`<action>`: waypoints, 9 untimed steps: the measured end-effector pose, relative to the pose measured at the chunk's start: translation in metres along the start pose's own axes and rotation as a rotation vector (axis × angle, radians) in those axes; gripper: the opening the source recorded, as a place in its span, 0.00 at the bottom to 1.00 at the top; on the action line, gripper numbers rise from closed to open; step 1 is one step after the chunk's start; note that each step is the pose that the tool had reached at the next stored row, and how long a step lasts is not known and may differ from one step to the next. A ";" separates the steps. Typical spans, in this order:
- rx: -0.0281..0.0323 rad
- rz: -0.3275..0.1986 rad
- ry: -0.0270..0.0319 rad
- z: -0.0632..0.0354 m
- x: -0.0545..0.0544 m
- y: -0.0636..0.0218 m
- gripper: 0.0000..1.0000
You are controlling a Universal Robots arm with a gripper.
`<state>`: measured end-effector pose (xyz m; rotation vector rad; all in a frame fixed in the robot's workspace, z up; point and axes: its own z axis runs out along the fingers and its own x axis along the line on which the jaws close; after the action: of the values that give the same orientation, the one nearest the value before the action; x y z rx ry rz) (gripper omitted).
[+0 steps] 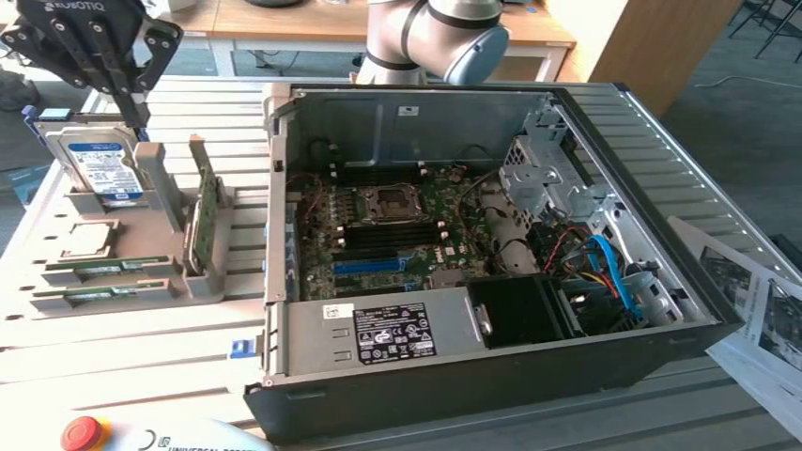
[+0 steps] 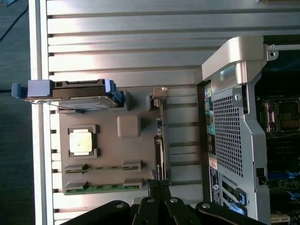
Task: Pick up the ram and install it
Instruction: 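Reach for the ram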
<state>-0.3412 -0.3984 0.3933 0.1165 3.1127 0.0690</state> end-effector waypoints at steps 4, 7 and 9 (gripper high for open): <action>-0.0001 0.000 0.0000 -0.0002 0.010 -0.0007 0.11; 0.0000 0.000 0.0000 -0.0005 0.017 -0.0011 0.11; 0.0001 0.000 0.0001 -0.0007 0.023 -0.0015 0.11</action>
<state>-0.3638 -0.3982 0.3933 0.1165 3.1128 0.0689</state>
